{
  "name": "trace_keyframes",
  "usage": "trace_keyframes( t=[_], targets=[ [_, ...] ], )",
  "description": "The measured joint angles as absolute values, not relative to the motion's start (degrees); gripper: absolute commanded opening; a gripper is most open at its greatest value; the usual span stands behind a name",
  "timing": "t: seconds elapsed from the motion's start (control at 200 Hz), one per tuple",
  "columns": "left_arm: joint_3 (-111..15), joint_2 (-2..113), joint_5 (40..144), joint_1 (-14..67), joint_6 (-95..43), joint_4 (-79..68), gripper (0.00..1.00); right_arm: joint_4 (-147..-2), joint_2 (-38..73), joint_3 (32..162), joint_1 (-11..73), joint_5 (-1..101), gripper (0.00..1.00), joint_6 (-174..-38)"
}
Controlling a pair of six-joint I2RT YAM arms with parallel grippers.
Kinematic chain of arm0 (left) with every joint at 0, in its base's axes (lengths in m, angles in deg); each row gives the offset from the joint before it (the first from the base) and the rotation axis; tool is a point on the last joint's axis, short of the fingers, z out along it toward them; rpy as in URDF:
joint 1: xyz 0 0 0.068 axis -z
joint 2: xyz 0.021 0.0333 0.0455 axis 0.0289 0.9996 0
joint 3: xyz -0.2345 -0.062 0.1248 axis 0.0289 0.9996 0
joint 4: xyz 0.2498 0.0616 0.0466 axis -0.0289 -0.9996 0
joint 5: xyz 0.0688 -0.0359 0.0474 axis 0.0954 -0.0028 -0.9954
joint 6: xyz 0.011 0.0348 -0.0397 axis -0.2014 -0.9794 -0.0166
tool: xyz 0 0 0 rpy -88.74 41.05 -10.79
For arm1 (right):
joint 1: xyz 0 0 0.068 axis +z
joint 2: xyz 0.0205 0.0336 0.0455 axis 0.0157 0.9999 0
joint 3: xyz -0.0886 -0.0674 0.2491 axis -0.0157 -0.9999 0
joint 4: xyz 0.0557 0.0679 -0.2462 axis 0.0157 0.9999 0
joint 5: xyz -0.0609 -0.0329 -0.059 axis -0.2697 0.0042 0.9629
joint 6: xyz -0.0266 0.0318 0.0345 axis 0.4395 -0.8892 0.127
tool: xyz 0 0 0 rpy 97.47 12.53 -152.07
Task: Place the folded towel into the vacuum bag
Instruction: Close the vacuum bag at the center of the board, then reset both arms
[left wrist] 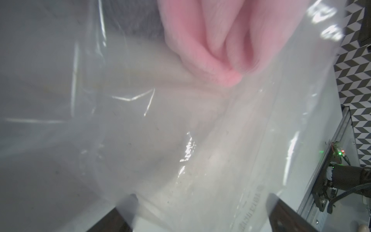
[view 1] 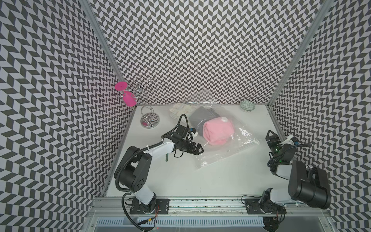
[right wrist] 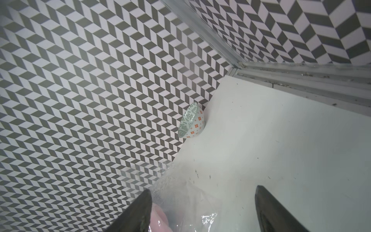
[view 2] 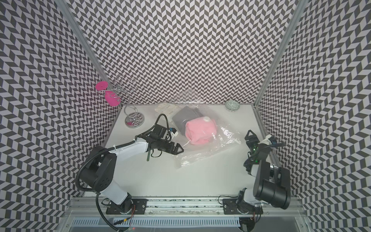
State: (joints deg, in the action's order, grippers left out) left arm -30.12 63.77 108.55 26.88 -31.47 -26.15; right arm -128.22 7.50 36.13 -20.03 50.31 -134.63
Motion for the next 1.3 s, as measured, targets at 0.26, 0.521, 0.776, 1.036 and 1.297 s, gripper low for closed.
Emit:
trace_keyframes(
  t=[0.26,0.521,0.776,1.036,1.297],
  targets=[
    [-25.42,48.56,104.92,16.89,-26.99,-11.9,1.0,-119.24,0.73,39.3,-10.61,65.05,0.79,-117.67],
    [-14.1,45.52,77.97,12.98,-32.98,-2.05,1.0,-135.04,7.83,30.49,0.04,73.7,0.99,-102.48],
    [-4.09,53.13,58.69,8.67,-36.24,11.37,1.0,-149.68,15.98,28.11,1.39,70.51,0.99,-94.63],
    [-1.25,58.35,57.71,5.06,-39.43,29.76,0.99,-150.45,17.54,30.16,1.2,67.38,0.99,-92.57],
    [10.14,61.11,69.23,-0.18,-41.9,54.45,1.0,-151.93,17.91,29.94,1.15,66.95,0.99,-91.85]
  ],
)
